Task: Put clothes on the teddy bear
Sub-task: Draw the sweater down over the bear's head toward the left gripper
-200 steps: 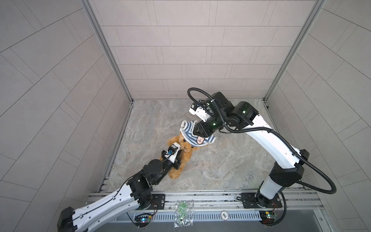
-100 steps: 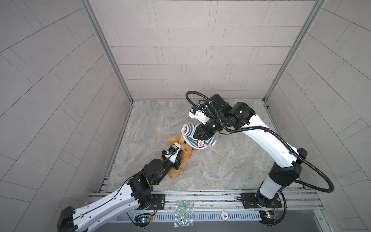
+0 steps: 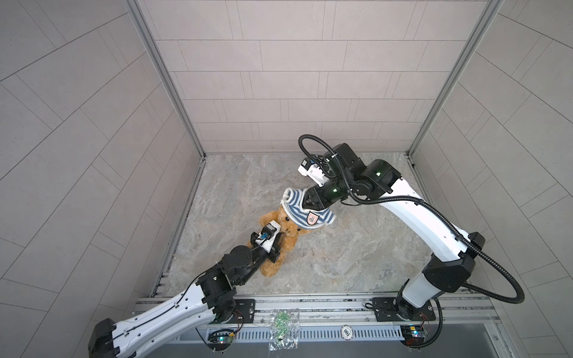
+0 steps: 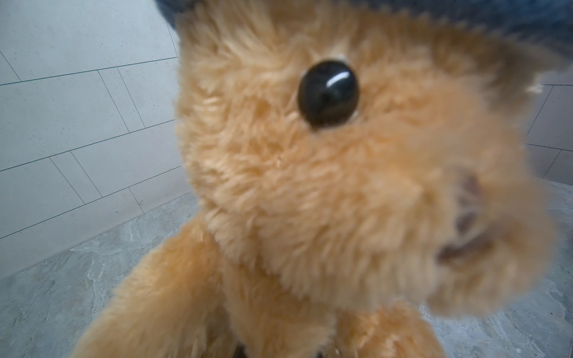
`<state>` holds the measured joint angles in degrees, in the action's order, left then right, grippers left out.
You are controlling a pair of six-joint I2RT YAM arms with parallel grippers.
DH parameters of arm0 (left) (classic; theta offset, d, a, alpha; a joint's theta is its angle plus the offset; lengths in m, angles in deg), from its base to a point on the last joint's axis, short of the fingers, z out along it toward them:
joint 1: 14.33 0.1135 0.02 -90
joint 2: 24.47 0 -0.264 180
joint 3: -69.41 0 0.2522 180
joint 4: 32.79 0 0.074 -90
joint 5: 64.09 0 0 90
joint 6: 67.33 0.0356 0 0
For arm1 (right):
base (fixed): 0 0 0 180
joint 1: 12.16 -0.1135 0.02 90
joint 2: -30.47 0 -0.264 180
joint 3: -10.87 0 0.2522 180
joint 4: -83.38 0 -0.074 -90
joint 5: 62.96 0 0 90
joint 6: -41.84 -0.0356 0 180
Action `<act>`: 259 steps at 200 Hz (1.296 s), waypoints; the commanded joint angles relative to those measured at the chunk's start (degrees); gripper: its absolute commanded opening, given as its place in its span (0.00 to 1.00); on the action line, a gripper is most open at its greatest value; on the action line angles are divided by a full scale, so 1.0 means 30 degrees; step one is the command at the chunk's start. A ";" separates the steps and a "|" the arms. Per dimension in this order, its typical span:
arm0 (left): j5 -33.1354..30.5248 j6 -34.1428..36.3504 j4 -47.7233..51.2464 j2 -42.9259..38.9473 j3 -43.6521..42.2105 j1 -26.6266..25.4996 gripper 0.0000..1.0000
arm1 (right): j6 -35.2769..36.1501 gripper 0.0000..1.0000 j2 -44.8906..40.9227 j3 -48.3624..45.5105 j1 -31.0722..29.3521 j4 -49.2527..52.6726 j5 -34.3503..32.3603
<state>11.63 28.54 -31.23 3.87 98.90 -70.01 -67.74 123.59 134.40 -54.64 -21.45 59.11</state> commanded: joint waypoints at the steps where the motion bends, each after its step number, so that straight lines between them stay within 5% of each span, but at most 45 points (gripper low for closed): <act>1: 0.0241 -0.0008 -0.1235 -0.0129 0.0731 -0.0073 0.00 | 0.0040 0.27 -0.0404 -0.0167 -0.0079 -0.0041 -0.0057; 75: 0.0306 -0.0081 -0.1164 -0.0100 0.0782 -0.0073 0.00 | 0.1392 0.34 -0.0333 -0.0533 -0.0978 0.0957 0.2435; 163: 0.0308 -0.0140 -0.1146 0.0004 0.0735 -0.0080 0.00 | 0.3398 0.43 -0.0955 -0.1076 -0.1376 0.1921 0.2572; 259: 0.0429 -0.0308 -0.1091 0.0051 0.0854 -0.0073 0.00 | 0.4268 0.42 -0.0818 -0.1492 -0.2759 0.1788 -0.2115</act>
<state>12.96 28.54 -31.03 5.05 98.90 -70.12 -56.72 121.01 130.10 -61.74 -17.56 56.27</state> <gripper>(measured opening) 0.117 0.421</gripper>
